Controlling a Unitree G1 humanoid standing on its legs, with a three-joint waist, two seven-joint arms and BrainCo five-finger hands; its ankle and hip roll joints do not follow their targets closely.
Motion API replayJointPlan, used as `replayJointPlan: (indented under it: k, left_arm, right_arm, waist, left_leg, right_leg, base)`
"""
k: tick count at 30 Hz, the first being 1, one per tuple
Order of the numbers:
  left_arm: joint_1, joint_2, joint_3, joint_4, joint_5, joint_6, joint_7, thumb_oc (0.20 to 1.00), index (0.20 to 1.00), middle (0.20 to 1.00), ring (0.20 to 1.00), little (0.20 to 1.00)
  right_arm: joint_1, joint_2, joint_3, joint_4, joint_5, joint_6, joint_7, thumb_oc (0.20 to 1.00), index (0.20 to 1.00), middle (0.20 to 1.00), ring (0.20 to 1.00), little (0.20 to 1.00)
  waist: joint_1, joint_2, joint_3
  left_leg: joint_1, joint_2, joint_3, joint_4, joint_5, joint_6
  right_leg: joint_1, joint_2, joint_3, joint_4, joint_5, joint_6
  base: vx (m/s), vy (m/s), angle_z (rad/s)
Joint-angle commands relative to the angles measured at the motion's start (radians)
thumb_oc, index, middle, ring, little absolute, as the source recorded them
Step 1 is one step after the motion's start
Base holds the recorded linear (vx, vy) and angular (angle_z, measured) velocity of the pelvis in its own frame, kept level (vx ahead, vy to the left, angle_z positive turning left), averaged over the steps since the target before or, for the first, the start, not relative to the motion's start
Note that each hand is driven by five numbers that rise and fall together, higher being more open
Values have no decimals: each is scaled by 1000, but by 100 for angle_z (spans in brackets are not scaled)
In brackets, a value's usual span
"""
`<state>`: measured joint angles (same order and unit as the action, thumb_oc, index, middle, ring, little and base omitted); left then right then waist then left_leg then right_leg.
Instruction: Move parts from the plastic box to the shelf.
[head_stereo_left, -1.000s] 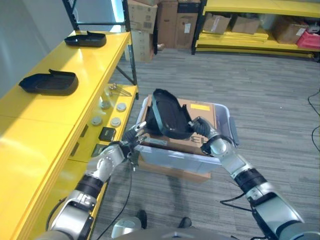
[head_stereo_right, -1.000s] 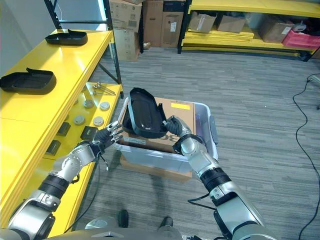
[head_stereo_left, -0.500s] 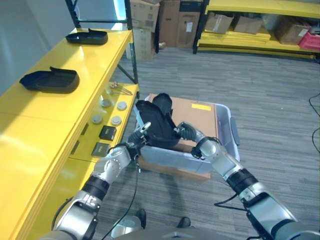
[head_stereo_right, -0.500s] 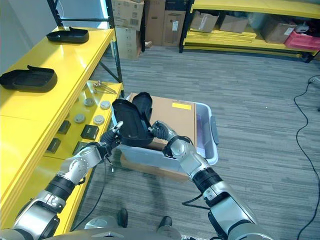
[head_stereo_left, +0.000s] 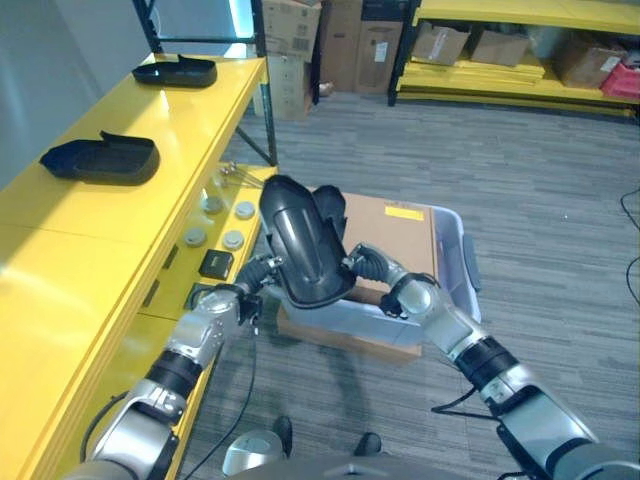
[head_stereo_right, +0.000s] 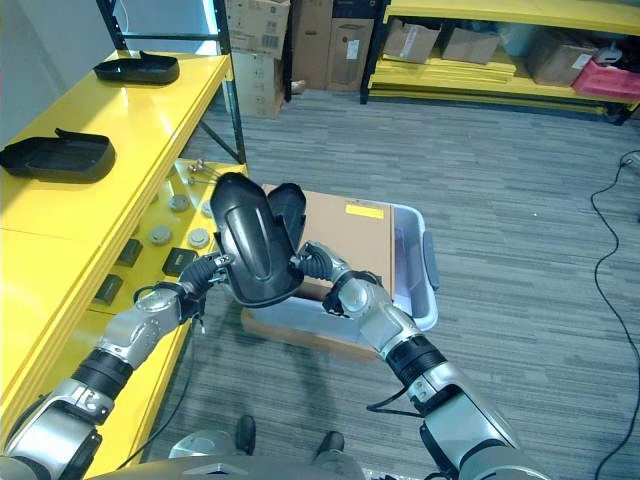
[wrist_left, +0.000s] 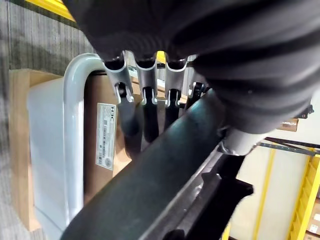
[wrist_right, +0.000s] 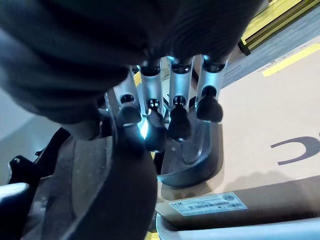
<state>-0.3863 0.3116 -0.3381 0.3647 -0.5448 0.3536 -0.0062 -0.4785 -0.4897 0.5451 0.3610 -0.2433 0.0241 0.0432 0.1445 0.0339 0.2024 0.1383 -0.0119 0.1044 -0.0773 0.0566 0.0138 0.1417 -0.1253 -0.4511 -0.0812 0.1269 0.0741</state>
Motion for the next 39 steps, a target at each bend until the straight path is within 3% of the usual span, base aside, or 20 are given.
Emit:
replayJointPlan:
  k: [1,5,12,15,16,17,22,28,34,39]
  left_arm:
    - [-101,-55,-89,-30,-4,-49,-57,200,200,200,200,200]
    - [-98,-66,-98,-32,-48,-59,-57,200,200,200,200,200]
    - [-106,-89,-94,-49,-66,-132,-43,200,200,200,200,200]
    - [-104,-82,-77,-116,-92,-173,-14,200,200,200,200,200]
    - [-104,-78,-73,-140,-91,-182,3,200,200,200,200,200]
    - [-104,-75,-71,-149,-84,-194,11,200,200,200,200,200]
    - [-102,-52,-33,-220,-104,-186,51,200,200,200,200,200]
    - [-94,-18,55,-258,-121,-191,99,200,200,200,200,200]
    - [-25,41,166,-298,-107,-241,158,200,200,200,200,200]
    - [131,88,321,-344,-99,-312,174,200,200,200,200,200]
  right_arm:
    - [-89,19,31,-88,6,-66,-16,200,200,200,200,200]
    - [-87,28,28,-71,21,-60,-38,200,200,200,200,200]
    - [-88,46,21,-48,60,-50,-90,200,200,200,200,200]
    - [-82,62,-21,-68,232,1,-159,200,200,200,200,200]
    - [-79,73,-35,-84,289,27,-172,802,802,802,802,802]
    - [-77,77,-42,-90,326,30,-195,1000,1000,1000,1000,1000]
    - [-71,131,-103,-121,438,64,-290,1000,1000,1000,1000,1000]
    - [-34,127,-176,-131,390,71,-380,1000,1000,1000,1000,1000]
    - [97,62,-243,-182,297,89,-349,1000,1000,1000,1000,1000]
    - [294,21,-314,-275,223,122,-279,1000,1000,1000,1000,1000]
  waist:
    - [24,-1,-50]
    - [19,1,-50]
    - [17,0,-51]
    - [14,3,-49]
    - [14,5,-47]
    - [14,5,-47]
    - [23,11,-49]
    - [24,11,-66]
    - [12,6,-72]
    - [5,2,-69]
  left_leg:
    - [-27,24,-19,7,-44,-45]
    - [-24,25,-14,6,-45,-45]
    - [-21,28,-7,4,-45,-46]
    - [-17,30,-5,3,-44,-49]
    - [-17,30,-5,2,-44,-49]
    - [-16,30,-5,2,-43,-49]
    - [-14,29,-8,2,-44,-45]
    - [-13,29,-1,-3,-45,-41]
    - [-18,30,13,-6,-44,-39]
    - [-28,30,22,-10,-43,-37]
  right_leg:
    - [35,-51,38,75,-137,108]
    - [36,-52,39,77,-138,107]
    - [38,-53,37,76,-138,106]
    - [40,-53,36,76,-138,106]
    - [40,-54,35,77,-137,106]
    - [40,-54,35,77,-137,106]
    - [44,-56,32,77,-139,103]
    - [47,-57,31,70,-140,103]
    - [39,-58,39,65,-139,107]
    - [30,-57,49,55,-136,110]
  base:
    - [0,0,0]
    - [0,0,0]
    - [0,0,0]
    - [0,0,0]
    - [0,0,0]
    - [0,0,0]
    - [0,0,0]
    - [0,0,0]
    - [-21,16,-3]
    - [-60,28,-7]
